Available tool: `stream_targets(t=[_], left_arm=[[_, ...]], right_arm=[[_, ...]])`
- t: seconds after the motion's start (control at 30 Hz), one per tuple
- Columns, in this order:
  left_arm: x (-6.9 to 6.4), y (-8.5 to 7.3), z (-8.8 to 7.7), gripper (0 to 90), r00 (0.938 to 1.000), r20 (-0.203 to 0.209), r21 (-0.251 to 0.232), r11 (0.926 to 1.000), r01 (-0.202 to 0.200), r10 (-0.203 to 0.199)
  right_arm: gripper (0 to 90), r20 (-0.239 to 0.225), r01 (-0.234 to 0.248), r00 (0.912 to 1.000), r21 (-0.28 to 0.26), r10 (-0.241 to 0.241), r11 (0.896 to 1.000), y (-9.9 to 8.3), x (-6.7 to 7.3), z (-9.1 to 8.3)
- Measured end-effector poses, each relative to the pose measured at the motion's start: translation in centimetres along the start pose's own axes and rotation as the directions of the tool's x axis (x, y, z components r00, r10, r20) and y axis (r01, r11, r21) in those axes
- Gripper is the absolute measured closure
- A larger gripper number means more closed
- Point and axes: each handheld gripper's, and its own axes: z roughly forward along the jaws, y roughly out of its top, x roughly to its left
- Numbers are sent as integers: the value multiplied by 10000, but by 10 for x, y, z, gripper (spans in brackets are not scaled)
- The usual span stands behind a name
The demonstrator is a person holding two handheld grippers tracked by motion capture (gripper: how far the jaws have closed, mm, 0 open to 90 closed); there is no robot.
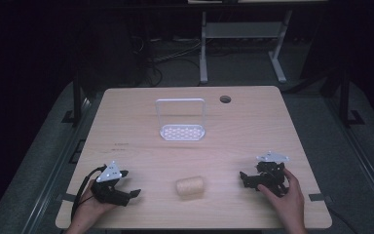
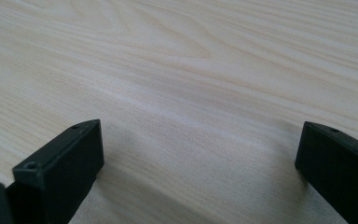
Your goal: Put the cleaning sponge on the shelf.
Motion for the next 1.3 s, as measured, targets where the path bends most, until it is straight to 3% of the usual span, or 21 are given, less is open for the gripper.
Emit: stream_targets(t=[0.4,0.7,1.3], left_arm=[[-5,10,2,138,9963,615,50,9982,-602,598],[-8,18,3,138,9930,929,1,9973,-734,730],[-19,37,14,137,9791,1672,-94,9932,-1162,1162]], right_arm=[[6,1,1,10000,0,-1,10000,0,0,0],[5,0,-7,10000,-3,7,10000,0,0,0],[5,4,-1,10000,6,1,10000,0,0,0]])
